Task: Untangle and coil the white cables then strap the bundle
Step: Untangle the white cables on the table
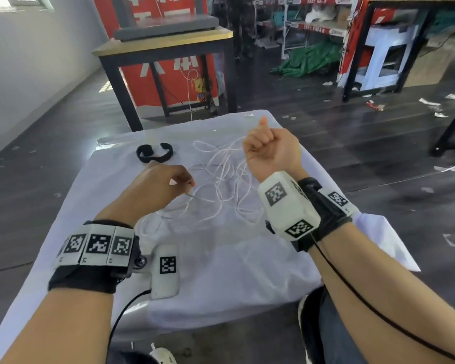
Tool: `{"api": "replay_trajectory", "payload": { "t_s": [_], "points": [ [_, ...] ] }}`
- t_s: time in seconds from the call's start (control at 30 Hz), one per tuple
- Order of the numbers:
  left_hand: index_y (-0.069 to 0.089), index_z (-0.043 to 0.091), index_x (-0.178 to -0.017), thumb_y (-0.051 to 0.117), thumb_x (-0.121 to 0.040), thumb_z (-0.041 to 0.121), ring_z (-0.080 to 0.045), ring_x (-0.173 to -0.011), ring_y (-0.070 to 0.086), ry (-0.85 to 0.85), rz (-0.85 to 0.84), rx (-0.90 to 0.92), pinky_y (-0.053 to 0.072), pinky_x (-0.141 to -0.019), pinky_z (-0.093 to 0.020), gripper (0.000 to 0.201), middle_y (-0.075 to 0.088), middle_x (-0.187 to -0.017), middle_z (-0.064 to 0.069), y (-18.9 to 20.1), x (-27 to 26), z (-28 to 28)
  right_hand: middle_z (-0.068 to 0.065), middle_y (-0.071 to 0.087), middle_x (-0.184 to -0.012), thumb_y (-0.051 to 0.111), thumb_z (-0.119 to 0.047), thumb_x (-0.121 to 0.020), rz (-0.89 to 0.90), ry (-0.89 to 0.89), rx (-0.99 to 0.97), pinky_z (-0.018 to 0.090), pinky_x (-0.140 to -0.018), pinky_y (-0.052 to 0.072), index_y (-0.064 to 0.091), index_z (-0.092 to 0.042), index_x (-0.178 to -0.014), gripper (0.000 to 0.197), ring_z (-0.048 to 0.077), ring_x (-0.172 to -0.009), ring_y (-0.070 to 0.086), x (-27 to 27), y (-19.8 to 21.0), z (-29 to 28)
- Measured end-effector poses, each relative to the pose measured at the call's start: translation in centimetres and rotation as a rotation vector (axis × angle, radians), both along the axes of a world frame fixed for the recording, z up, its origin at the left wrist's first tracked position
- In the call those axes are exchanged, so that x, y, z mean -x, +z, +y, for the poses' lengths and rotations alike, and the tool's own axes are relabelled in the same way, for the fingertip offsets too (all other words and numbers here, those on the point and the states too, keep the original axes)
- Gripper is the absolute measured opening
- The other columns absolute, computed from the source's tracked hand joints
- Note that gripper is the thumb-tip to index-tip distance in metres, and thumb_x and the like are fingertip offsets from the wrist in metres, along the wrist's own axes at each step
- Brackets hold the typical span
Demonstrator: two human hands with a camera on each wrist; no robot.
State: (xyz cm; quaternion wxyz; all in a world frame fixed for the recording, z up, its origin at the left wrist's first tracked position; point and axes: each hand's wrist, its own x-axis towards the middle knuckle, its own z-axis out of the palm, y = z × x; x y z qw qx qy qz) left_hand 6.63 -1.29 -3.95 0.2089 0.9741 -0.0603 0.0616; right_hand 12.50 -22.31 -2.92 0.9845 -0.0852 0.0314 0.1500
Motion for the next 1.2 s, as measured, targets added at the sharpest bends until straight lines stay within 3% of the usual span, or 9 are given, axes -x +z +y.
{"api": "replay_trajectory", "payload": {
  "t_s": [0.2,0.4,0.5,0.6,0.77,0.83,0.97,1.07,1.2],
  "points": [
    [0.066,0.028,-0.088,0.063,-0.091,0.034,-0.005,-0.074,0.063,0.143,0.220,-0.004,0.038,-0.058,-0.018,0.008,0.069,-0.076,0.010,1.0,0.6,1.6,0.003,0.050,-0.070,0.026,0.003,-0.099,0.136,-0.212,0.162,0.025,-0.058,0.048,0.044,-0.025,-0.114,0.036,0.014,-0.061,0.058,-1.8,-0.8,-2.1],
    [0.067,0.011,-0.093,0.063,-0.091,0.014,-0.005,-0.053,0.061,0.203,0.223,0.694,0.052,-0.054,-0.014,0.006,0.065,-0.077,-0.003,2.2,1.2,1.3,0.003,0.052,-0.072,0.040,-0.005,-0.100,0.229,-0.058,0.288,0.017,-0.044,0.047,0.056,-0.006,-0.096,0.016,0.011,-0.042,0.056,-2.8,-2.5,-2.1],
    [0.067,0.014,-0.095,0.060,-0.093,0.017,-0.006,-0.044,0.045,0.125,0.220,0.727,0.040,-0.043,-0.015,0.008,0.059,-0.066,0.003,2.8,1.5,0.6,0.003,0.053,-0.075,0.035,-0.001,-0.100,0.164,0.031,0.408,0.016,-0.044,0.047,0.060,-0.002,-0.094,0.025,0.009,-0.055,0.055,-2.3,-2.7,-1.6],
    [0.068,0.015,-0.096,0.060,-0.092,0.020,-0.006,-0.043,0.032,0.022,0.236,0.685,0.026,-0.039,-0.014,0.010,0.049,-0.061,0.003,2.9,1.7,0.0,0.004,0.049,-0.070,0.039,-0.001,-0.099,0.029,0.107,0.571,0.019,-0.055,0.055,0.060,-0.001,-0.096,0.021,0.014,-0.071,0.058,-1.0,-2.2,-1.0],
    [0.073,0.012,-0.094,0.066,-0.082,0.020,-0.005,-0.039,0.026,-0.099,0.379,0.701,0.022,-0.037,-0.014,0.016,0.041,-0.055,0.001,3.1,1.8,-0.6,0.005,0.047,-0.056,0.037,-0.001,-0.099,-0.200,0.306,0.827,0.037,-0.085,0.057,0.061,0.005,-0.101,0.024,0.031,-0.085,0.069,0.7,-2.2,-0.2],
    [0.074,0.013,-0.094,0.067,-0.083,0.019,-0.005,-0.040,0.027,-0.074,0.369,0.687,0.022,-0.038,-0.013,0.015,0.041,-0.052,0.003,2.9,1.5,-0.8,0.005,0.048,-0.057,0.037,-0.003,-0.100,-0.273,0.453,0.921,0.039,-0.079,0.059,0.061,0.003,-0.102,0.024,0.033,-0.081,0.071,1.3,-2.1,0.2],
    [0.073,0.018,-0.095,0.066,-0.089,0.021,-0.006,-0.044,0.035,0.058,0.215,0.669,0.029,-0.043,-0.013,0.010,0.050,-0.064,0.002,2.0,0.4,-0.9,0.003,0.061,-0.067,0.039,-0.006,-0.098,-0.460,0.664,1.186,0.022,-0.057,0.052,0.061,-0.002,-0.100,0.023,0.017,-0.065,0.068,2.0,-2.0,0.6],
    [0.071,0.025,-0.091,0.066,-0.089,0.020,0.000,-0.049,0.045,0.094,0.112,0.621,0.035,-0.048,-0.012,0.007,0.060,-0.076,0.006,1.6,0.1,-0.6,-0.001,0.051,-0.061,0.037,-0.008,-0.097,-0.520,0.733,1.232,0.018,-0.052,0.040,0.062,-0.001,-0.104,0.027,0.010,-0.052,0.049,2.1,-1.7,0.4],
    [0.064,0.032,-0.112,0.066,-0.087,0.007,-0.002,-0.058,0.050,-0.097,0.065,0.515,0.041,-0.052,-0.010,0.035,0.057,-0.116,0.017,1.7,0.3,-1.2,-0.005,0.033,-0.056,0.034,-0.015,-0.099,-0.510,0.778,1.196,0.016,-0.043,0.023,0.063,-0.002,-0.100,0.032,0.006,-0.046,0.028,2.0,-1.5,0.3]
  ]
}}
